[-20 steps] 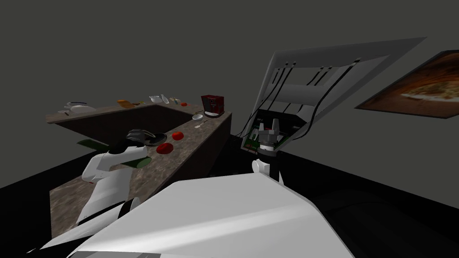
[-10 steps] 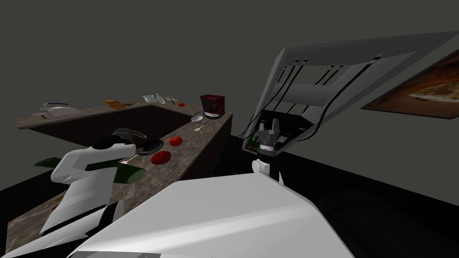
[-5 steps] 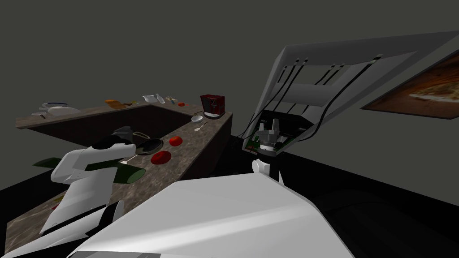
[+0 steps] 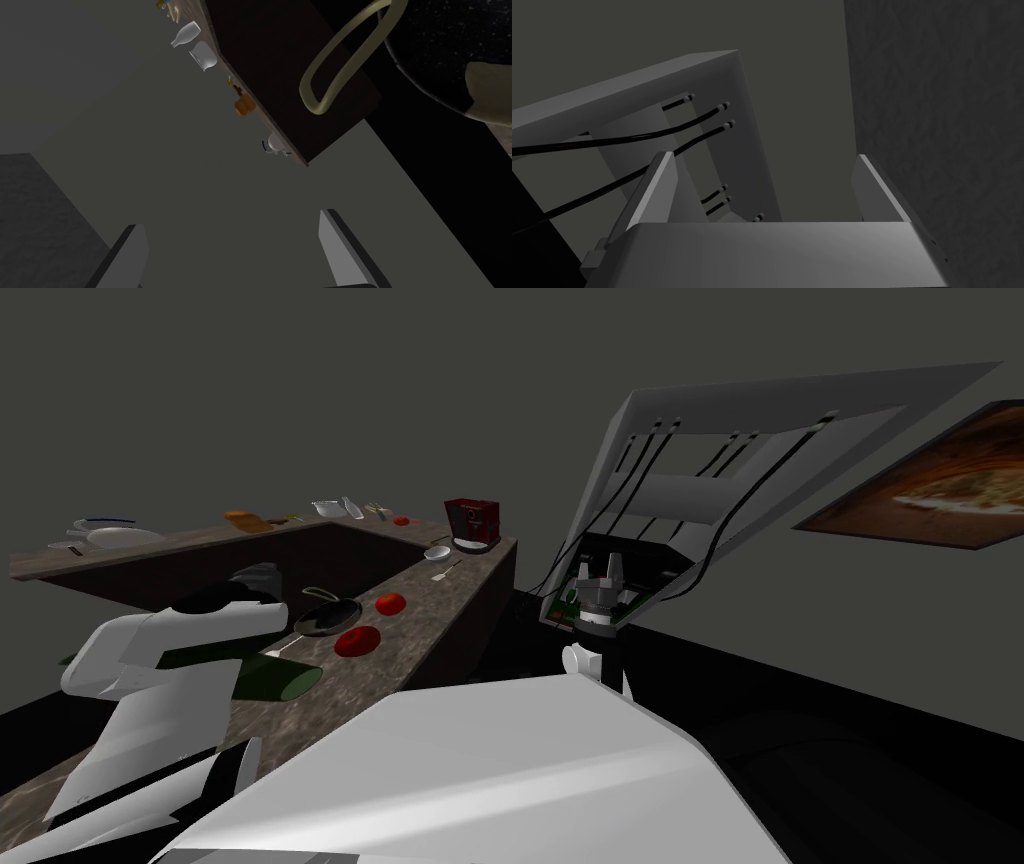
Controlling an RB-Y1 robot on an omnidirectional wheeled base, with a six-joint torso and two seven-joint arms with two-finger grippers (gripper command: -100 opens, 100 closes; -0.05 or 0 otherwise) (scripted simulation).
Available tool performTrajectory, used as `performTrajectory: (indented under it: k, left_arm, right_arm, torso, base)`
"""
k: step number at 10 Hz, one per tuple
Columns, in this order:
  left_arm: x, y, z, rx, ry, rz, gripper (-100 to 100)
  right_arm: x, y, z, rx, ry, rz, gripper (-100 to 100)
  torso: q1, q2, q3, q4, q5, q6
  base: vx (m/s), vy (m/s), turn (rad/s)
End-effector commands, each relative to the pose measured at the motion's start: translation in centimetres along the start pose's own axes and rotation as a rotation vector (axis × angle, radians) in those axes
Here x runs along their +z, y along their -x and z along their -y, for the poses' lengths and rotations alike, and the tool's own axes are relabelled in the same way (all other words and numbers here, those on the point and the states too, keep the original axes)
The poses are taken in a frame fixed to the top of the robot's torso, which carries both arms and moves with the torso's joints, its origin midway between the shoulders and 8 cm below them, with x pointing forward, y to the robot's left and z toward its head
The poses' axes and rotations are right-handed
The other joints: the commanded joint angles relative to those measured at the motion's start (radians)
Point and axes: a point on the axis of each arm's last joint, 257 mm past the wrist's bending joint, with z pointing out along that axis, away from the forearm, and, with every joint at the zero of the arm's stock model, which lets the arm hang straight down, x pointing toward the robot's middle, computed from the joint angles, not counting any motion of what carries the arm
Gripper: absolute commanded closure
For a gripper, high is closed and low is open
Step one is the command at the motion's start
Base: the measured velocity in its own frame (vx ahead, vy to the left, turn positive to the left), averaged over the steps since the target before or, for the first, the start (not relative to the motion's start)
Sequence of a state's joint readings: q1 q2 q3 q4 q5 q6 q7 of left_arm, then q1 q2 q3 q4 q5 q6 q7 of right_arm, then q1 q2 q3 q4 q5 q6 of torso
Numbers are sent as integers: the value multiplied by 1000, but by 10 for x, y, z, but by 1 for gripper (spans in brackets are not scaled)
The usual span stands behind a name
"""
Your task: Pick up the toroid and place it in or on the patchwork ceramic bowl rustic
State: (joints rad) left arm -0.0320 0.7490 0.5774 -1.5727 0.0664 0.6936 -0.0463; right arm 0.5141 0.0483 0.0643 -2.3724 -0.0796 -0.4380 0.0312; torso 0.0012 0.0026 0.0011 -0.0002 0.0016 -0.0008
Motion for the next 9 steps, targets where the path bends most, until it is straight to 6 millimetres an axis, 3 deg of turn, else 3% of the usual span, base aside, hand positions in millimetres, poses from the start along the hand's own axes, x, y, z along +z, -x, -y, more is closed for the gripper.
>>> performTrajectory:
  k: [1,5,6,9]
  left_arm:
    - [-2,5,6,0,5,3,-100]
    - [-6,13,16,0,6,8,-100]
    - [-7,13,16,0,8,8,0]
    - [-7,13,16,0,8,8,0]
  right_arm:
    - [0,0,0,0,0,0,0]
    - [0,0,0,0,0,0,0]
    - [0,0,0,0,0,0,0]
    - [0,0,0,0,0,0,0]
  torso:
    - [0,0,0,0,0,0]
    - [0,0,0,0,0,0]
    - [0,0,0,0,0,0]
    - [0,-1,-1,0,0,0]
  base:
    - [-10,8,-29]
    - [-6,7,-21]
    - [0,0,0]
    - [0,0,0]
